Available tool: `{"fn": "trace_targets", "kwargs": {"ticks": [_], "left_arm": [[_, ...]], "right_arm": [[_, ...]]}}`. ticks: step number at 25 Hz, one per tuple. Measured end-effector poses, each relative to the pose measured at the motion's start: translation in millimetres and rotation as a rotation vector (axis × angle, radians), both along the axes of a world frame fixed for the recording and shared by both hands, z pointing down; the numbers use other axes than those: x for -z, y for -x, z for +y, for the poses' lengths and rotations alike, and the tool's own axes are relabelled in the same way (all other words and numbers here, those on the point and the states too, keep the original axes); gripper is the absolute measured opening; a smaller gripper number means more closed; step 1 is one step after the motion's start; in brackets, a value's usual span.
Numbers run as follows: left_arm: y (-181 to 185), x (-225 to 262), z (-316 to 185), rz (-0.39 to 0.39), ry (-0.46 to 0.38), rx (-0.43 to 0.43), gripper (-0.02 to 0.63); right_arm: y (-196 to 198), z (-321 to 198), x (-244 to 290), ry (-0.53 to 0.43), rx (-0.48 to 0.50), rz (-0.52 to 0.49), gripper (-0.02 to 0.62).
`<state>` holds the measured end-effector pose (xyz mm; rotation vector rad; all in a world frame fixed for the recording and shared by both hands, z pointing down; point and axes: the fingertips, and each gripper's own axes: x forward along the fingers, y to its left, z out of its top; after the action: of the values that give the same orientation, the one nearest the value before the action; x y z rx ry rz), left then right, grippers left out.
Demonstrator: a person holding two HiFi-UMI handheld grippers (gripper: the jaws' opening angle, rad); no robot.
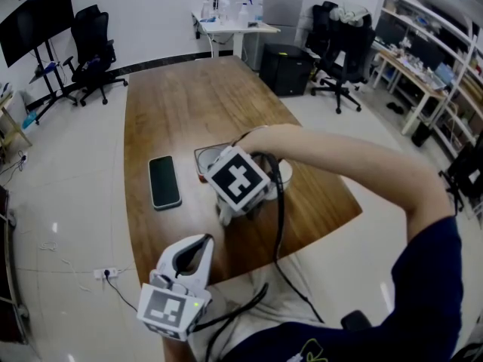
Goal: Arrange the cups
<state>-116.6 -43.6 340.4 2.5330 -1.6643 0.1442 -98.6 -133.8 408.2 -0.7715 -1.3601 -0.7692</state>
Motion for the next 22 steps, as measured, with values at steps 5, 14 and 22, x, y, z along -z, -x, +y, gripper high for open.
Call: {"fn": "trace_targets", "kwargs": {"ticks": [5, 14, 22], "left_arm": [[0.6, 3.2, 0.9, 0.001, -0.004, -0.002, 0.003], [-1.1, 3.3, -1.1, 0.003, -0.003, 0.001, 0.003], [-2.5, 3.5, -0.1, 0.004, -0.007, 0.001, 0.003]], "right_arm": [[-4.7, -4.2, 2.8, -0.005, -0.008, 0.011, 0.434], [-4.7, 0.4, 9.6, 0.032, -0.007, -0.001, 0.434], [9.2, -17.1, 30.1, -0.004, -0.033, -0.008, 0.434]]}}
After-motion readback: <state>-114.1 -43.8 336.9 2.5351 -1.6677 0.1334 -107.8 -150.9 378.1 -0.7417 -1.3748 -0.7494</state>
